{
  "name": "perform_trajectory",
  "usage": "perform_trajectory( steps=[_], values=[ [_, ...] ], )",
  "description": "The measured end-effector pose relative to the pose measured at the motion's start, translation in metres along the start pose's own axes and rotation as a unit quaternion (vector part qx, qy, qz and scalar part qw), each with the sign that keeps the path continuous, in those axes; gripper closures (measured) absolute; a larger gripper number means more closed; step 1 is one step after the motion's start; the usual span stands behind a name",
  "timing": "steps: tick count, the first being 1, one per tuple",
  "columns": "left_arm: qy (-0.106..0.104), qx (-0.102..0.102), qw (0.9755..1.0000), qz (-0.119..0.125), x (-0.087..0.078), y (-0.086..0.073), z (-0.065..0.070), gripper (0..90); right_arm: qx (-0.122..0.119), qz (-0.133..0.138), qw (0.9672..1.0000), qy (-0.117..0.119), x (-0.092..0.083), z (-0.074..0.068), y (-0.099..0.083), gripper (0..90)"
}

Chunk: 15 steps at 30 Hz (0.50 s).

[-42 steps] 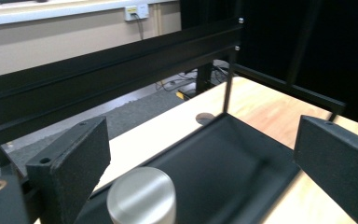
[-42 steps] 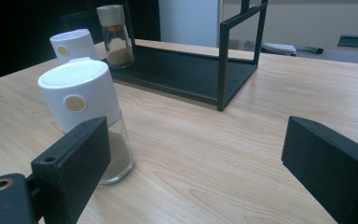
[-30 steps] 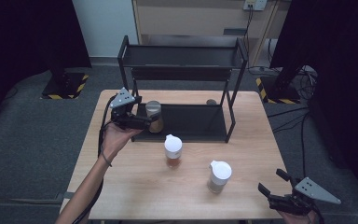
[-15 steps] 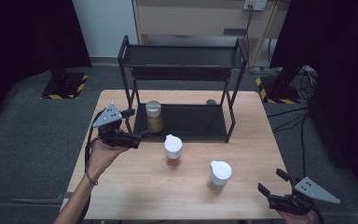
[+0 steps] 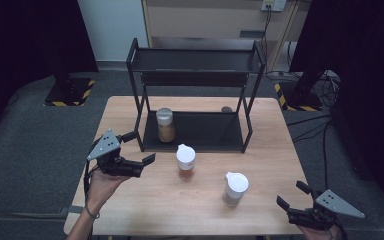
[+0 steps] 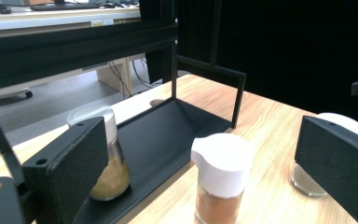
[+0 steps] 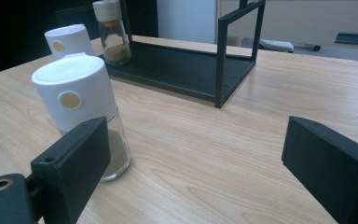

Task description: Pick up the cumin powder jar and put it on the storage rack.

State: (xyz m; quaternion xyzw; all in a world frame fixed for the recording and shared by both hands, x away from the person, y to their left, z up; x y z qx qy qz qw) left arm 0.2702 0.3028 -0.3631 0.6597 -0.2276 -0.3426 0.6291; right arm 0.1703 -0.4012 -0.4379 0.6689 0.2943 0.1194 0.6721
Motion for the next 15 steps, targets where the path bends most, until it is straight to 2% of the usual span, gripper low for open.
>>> perform_trajectory(
  steps=[6,7,8,11,15],
  values=[
    [0.014,-0.008,0.9999,-0.002,-0.007,-0.021,0.005,1.8,0.0,0.0,1.0,-0.001,0.0,0.0,0.0,8.1],
    [0.022,-0.009,0.9997,-0.004,-0.009,-0.026,0.008,1.7,-0.001,0.0,1.0,-0.001,0.0,0.0,0.0,8.1],
    [0.022,-0.009,0.9997,-0.004,-0.009,-0.026,0.008,1.7,-0.001,-0.001,1.0,-0.001,0.0,0.0,0.0,8.1],
    [0.037,0.003,0.9992,-0.012,-0.013,-0.035,0.013,1.7,-0.002,-0.001,1.0,-0.001,0.0,0.0,0.0,8.1],
    [0.046,0.003,0.9988,-0.015,-0.016,-0.044,0.015,1.7,-0.002,-0.001,1.0,-0.002,0.0,0.0,0.0,8.0]
  ],
)
Point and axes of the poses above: each handheld gripper's, and its own axes: x roughly forward along the jaws, y roughly out of its top, z roughly to its right, the point moved 3 cm from there along x, roughly forward along the jaws, and after that the axes turned 3 degrees about z, right-handed, at the moved point
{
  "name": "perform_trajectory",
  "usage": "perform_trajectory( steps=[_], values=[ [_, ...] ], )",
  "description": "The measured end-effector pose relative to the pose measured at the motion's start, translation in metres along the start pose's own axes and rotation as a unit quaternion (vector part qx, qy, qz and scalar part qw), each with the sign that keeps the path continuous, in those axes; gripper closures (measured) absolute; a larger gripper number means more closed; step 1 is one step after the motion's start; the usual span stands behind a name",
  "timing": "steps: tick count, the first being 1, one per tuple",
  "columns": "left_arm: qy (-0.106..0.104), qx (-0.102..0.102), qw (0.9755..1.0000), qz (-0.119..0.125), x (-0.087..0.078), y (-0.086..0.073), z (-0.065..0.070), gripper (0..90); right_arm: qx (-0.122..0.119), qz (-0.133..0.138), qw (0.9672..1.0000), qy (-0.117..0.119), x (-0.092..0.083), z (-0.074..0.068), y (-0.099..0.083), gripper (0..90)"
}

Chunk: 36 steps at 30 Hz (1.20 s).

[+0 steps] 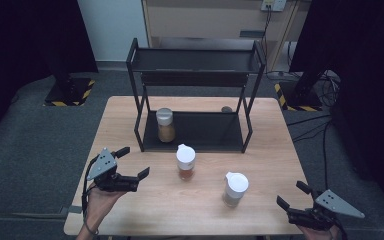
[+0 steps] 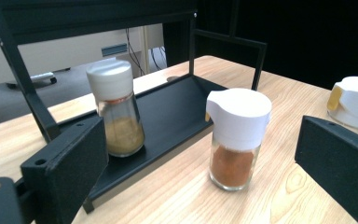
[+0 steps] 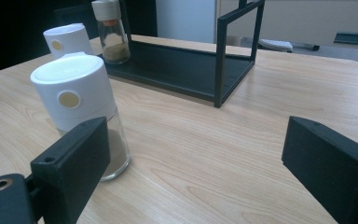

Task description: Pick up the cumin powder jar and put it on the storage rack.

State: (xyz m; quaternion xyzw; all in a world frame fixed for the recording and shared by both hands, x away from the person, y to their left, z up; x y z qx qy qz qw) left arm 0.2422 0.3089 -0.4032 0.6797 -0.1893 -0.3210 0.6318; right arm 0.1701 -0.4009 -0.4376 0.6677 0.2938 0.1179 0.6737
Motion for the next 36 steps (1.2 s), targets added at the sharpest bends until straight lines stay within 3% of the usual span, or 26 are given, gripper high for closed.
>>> perform_trajectory(
  steps=[5,11,17,31,36],
  values=[
    [0.006,-0.011,0.9999,0.001,-0.005,-0.015,0.001,1.5,-0.001,0.0,1.0,0.0,0.0,0.0,0.0,8.0],
    [0.017,-0.009,0.9998,0.001,-0.01,-0.03,0.005,1.6,0.0,0.0,1.0,-0.001,0.0,0.0,0.0,8.1],
    [0.015,-0.015,0.9998,0.0,-0.012,-0.043,0.005,1.6,-0.001,-0.001,1.0,0.0,0.0,0.0,0.0,8.0],
    [0.015,-0.006,0.9998,-0.006,-0.015,-0.059,0.002,1.6,-0.001,0.0,1.0,-0.001,0.0,0.0,0.0,8.1],
    [0.003,-0.007,0.9999,-0.006,-0.016,-0.063,-0.001,1.6,-0.001,-0.001,1.0,0.0,0.0,0.0,0.0,8.1]
  ],
)
Point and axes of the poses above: each handheld gripper's, and its own axes: x roughly forward along the jaws, y roughly out of its top, z roughly to its right, the point moved 3 cm from there along x, roughly forward along the jaws, and after that the axes turned 3 degrees about z, right-handed, at the moved point
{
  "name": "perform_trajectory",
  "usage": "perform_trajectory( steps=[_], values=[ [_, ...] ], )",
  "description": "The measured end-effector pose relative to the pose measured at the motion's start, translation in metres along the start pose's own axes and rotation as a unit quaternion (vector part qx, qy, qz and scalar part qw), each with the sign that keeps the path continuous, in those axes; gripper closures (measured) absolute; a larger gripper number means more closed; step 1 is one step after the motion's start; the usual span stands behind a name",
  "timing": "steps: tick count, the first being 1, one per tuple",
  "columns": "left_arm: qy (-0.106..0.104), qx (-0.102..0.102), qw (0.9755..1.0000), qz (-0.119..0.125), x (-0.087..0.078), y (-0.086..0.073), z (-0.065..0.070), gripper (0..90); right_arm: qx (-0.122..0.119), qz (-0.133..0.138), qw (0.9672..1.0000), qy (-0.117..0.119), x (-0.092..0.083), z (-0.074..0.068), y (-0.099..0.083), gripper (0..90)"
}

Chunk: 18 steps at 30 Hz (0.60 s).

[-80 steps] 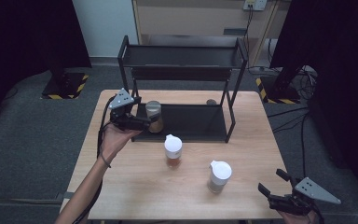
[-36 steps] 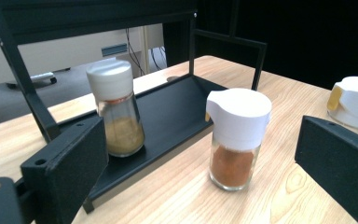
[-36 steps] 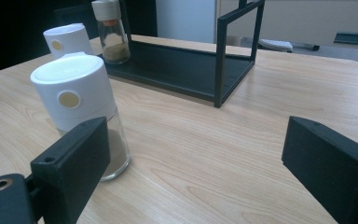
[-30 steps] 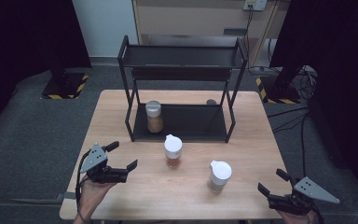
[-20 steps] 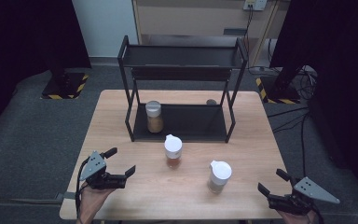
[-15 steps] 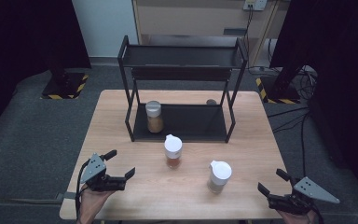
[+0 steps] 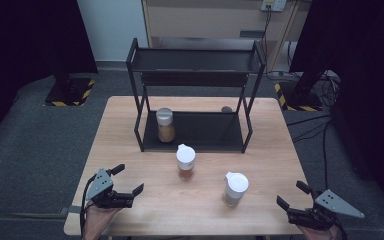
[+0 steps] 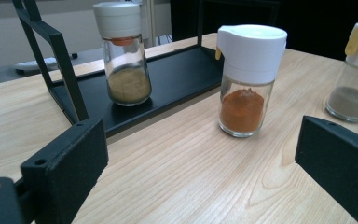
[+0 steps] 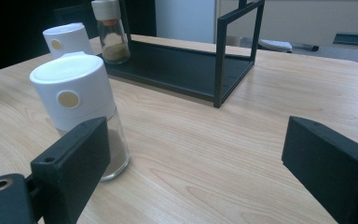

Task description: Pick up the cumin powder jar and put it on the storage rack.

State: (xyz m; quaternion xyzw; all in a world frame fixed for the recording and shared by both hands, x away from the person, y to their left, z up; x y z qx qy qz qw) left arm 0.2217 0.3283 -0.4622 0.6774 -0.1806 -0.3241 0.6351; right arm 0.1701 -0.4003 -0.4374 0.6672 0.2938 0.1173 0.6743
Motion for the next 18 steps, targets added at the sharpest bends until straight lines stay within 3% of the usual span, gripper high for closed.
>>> perform_trajectory(
  steps=[18],
  values=[
    [-0.034,0.001,0.9993,-0.015,0.0008,-0.0045,-0.0054,1.3,0.002,0.0,1.0,0.001,0.0,0.0008,-0.0003,8.1]
  ],
)
Point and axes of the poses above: each handheld gripper's, and its own axes: x roughly forward along the jaws, y roughly out of its top, z roughly to its right, the point moved 3 cm from there along x, roughly forward along the jaws, and after that the axes turned 3 degrees about z, right-handed, at the moved point
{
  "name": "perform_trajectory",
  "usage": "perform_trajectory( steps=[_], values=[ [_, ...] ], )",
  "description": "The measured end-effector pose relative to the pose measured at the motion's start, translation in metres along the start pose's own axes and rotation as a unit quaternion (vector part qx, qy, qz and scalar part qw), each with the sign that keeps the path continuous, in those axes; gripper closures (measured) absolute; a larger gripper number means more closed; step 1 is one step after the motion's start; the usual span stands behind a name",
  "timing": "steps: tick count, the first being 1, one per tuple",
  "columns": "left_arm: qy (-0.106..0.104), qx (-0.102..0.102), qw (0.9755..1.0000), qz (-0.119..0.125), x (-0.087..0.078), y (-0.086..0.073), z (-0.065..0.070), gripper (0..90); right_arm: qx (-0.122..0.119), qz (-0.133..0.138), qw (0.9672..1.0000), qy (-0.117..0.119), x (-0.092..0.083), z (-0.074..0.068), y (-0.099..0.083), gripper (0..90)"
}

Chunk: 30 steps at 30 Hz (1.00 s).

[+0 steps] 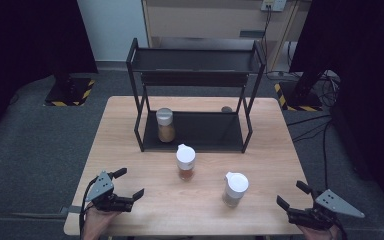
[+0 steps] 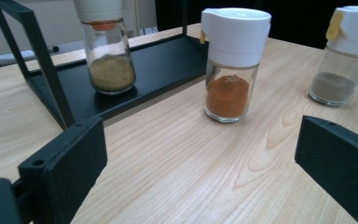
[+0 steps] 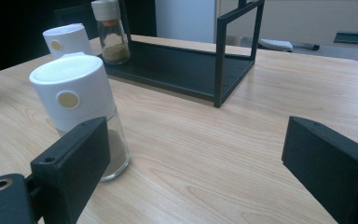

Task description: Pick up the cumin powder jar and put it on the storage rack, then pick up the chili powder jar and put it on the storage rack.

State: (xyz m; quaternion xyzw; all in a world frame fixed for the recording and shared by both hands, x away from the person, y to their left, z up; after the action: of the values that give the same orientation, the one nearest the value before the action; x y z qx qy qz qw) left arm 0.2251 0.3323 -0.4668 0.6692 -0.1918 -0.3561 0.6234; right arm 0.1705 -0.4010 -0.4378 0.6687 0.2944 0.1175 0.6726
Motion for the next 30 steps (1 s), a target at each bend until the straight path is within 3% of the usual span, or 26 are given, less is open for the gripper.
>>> perform_trajectory(
  steps=[4,9,20,30],
  values=[
    [-0.006,0.01,0.9999,-0.003,0.001,0.001,0.001,1.3,0.0,0.0,1.0,0.0,0.0,0.0,0.0,8.1],
    [-0.011,0.0,0.9999,0.003,0.001,-0.001,-0.002,1.3,-0.001,0.0,1.0,0.0,0.0,0.0,0.0,8.0],
    [-0.018,0.005,0.9998,-0.004,0.003,0.001,-0.001,1.3,0.015,-0.004,0.9999,0.008,0.002,0.0,0.003,7.9],
    [-0.018,0.001,0.9998,-0.002,0.002,0.0,-0.002,1.3,0.004,0.001,0.9998,0.019,0.003,-0.007,0.017,8.1]
  ],
)
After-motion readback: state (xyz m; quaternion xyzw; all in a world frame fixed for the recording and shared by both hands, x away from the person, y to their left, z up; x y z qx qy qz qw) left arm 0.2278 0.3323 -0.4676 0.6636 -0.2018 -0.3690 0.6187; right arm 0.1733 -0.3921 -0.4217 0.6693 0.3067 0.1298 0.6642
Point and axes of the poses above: each handheld gripper's, and its own axes: x roughly forward along the jaws, y roughly out of its top, z roughly to its right, the point moved 3 cm from there along x, roughly forward along the jaws, and after that the axes turned 3 degrees about z, right-handed, at the moved point
